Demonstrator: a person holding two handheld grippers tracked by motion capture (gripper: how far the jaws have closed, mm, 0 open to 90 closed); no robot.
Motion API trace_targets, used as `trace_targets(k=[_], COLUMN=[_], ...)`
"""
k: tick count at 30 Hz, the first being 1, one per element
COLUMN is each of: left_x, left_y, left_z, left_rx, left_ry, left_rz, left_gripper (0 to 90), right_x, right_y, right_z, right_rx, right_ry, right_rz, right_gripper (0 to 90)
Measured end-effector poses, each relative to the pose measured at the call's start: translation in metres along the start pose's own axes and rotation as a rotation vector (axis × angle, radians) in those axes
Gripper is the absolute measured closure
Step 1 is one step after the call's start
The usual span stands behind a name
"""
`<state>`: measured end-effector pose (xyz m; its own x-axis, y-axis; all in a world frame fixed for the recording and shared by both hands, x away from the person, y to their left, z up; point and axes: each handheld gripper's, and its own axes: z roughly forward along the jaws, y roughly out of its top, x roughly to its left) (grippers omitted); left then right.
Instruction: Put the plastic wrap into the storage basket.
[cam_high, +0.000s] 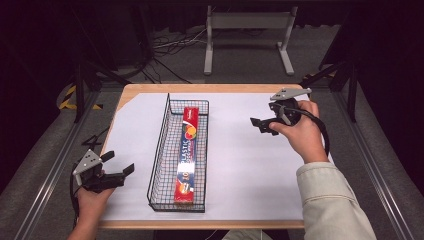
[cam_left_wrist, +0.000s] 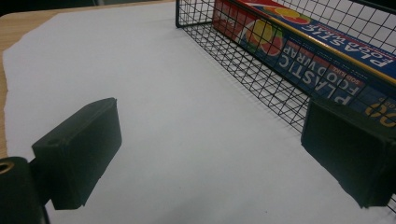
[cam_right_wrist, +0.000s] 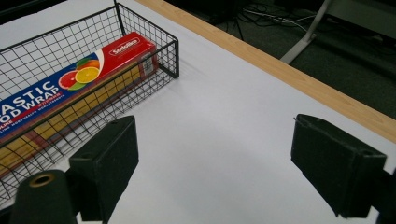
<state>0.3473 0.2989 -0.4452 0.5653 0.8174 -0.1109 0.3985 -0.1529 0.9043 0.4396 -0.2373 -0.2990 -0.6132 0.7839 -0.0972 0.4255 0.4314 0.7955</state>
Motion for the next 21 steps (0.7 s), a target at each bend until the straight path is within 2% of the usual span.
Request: trace_targets(k=[3, 10, 15, 17, 21], left_x=[0.0, -0.001, 0.0, -0.001, -0.002], left_y=[-0.001, -0.007, -0.01, -0.009, -0.009], left_z=[0.0, -0.005, -0.009, -0.01, -0.012], left_rx=[-0.002, 0.012, -0.003, -0.008, -0.024], left_ry=[0.003, 0.016, 0.017, 0.021, 0.022], left_rz=[-0.001, 0.007, -0.008, 0.0, 0.009], left_gripper=[5.8, 5.7, 5.8, 5.9, 6.0], right_x=[-0.004, -0.008, -0.013, -0.014, -0.017], right_y=[-0.005, -0.017, -0.037, -0.043, -0.065], right_z=[-0.007, -0.018, -0.023, -0.023, -0.023], right_rx=[-0.005, -0.031, -0.066, -0.071, -0.074], right_ry=[0.004, 0.023, 0.025, 0.026, 0.021], right_rz=[0.01, -0.005, 0.02, 0.025, 0.049], right_gripper=[15.6, 15.6, 15.1, 14.9, 14.1])
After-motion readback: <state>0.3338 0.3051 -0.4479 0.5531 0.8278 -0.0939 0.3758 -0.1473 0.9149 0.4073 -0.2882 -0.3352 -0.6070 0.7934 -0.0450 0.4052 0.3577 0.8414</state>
